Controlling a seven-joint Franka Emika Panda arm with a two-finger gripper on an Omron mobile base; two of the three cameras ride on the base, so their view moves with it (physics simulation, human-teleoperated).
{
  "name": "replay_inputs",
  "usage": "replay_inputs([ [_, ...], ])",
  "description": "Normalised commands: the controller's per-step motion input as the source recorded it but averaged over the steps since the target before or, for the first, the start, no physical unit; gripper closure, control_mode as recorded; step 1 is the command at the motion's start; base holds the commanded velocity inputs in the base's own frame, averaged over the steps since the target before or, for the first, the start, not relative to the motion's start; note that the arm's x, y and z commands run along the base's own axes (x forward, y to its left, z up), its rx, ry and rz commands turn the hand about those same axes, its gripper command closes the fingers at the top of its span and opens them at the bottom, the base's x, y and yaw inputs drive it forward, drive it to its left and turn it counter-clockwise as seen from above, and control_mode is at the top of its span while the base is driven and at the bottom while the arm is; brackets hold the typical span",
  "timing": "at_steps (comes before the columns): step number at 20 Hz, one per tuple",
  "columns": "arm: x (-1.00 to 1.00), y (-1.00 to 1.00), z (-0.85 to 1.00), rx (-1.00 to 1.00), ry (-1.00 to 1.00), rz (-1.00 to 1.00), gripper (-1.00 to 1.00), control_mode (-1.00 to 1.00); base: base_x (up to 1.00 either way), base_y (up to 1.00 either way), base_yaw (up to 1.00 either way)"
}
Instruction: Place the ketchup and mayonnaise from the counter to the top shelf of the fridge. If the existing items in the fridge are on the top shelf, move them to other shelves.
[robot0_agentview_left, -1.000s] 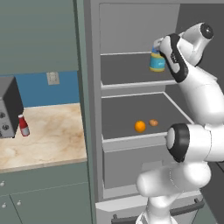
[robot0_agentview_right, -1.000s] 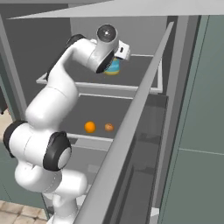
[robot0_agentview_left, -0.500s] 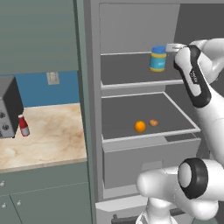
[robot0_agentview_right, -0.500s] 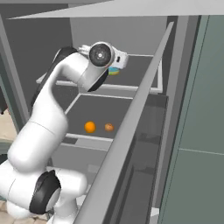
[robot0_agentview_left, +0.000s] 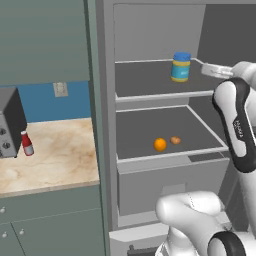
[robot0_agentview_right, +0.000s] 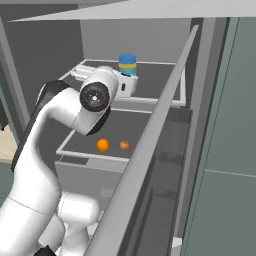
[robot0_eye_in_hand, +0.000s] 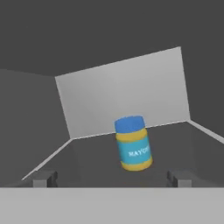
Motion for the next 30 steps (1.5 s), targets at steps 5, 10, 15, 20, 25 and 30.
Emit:
replay_inputs([
  [5,-1.00,0.42,0.08,-0.11,0.07,0.00,-1.00,-1.00,0.00,0.00,0.00],
  [10,-1.00,0.39,0.03,-0.16,0.33,0.00,-1.00,-1.00,0.00,0.00,0.00],
  [15,-1.00,0.24,-0.18,-0.27,0.49,0.01,-1.00,-1.00,0.00,0.00,0.00],
  [20,-0.91,0.04,-0.30,-0.18,0.34,0.00,-1.00,-1.00,0.00,0.00,0.00],
  [25,-0.30,0.00,-0.07,-0.03,0.05,0.00,-1.00,-1.00,0.00,0.00,0.00],
  [30,-0.52,0.01,-0.18,0.00,0.08,0.01,-1.00,-1.00,0.00,0.00,0.00],
])
